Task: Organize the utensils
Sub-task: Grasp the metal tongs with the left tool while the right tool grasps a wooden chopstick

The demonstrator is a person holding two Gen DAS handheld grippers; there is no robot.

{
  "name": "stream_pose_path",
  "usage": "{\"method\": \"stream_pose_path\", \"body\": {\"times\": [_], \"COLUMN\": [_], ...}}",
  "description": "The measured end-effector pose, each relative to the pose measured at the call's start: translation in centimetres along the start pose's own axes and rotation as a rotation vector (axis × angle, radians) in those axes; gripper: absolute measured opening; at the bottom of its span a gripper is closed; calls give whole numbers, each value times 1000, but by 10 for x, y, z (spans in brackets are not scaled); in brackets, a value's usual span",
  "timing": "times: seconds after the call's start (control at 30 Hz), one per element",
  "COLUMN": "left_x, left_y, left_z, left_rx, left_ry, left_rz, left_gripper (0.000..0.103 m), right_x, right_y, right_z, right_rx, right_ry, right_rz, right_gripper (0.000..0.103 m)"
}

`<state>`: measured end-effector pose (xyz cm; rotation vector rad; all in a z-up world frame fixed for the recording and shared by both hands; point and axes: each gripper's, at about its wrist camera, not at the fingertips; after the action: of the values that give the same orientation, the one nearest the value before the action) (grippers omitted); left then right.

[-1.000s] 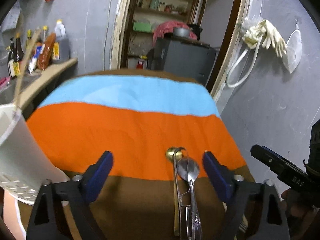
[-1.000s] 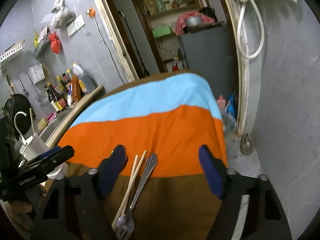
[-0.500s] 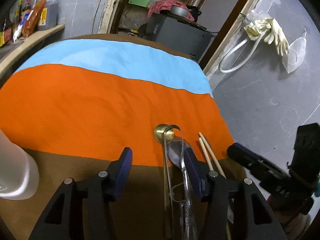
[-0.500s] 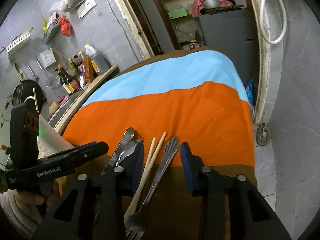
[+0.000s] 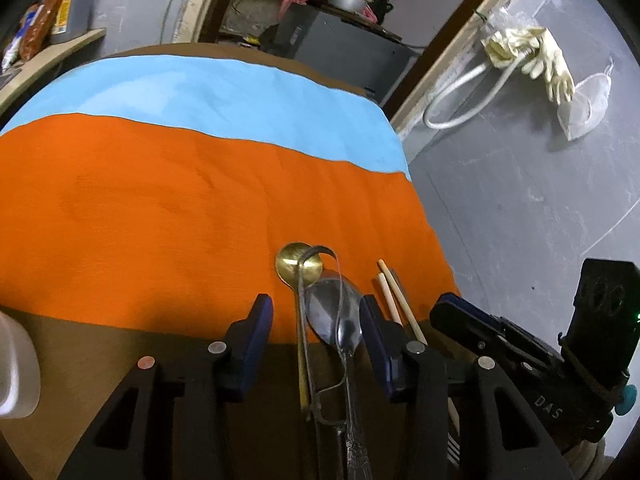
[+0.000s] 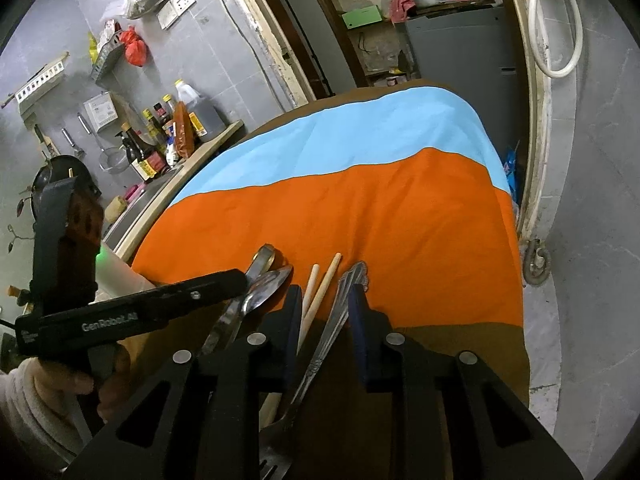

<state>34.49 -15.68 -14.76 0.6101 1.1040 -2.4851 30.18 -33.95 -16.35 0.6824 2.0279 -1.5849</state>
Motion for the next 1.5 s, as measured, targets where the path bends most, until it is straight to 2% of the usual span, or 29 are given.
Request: {"method": "stream_pose_path", "body": {"times": [0.3,0.67,0.73,1.0,1.3,1.5], "left_x": [-8,-18,-18,-17,-5,5], "left_y": [7,16,16,8,-17,-30], "left_z": [-4,1,2,3,6,9], "left_rx": [9,14,14,2,15,-8], "left_ry": [-28,-18,-10,-12,21,41], "left_rz": [-44,-147,-153,-133,-78,-84], "left_gripper": [28,28,24,21,21,21], "right_x": [0,-1,-2,-6,0,3], "right_y": [13,15,16,23,8,11], "right_z": [-5,-14,-14,-11,-10,-12], "right_rx": [-16,-5,-4,0,-20,-15], "right_ry": [-39,-47,-37,11,56,46], "right_rz": [-66,-120,-136,-199,-139,-163], "right_gripper": [15,9,9,7,4,4]}}
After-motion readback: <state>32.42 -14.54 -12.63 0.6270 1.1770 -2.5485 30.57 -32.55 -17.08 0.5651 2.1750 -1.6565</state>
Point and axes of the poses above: each gripper's, at about its wrist camera, not at the fingertips, and y roughly the way its jaws point, z to its right, x to its underside, and after that the axes turned 15 degrees about x, right-handed
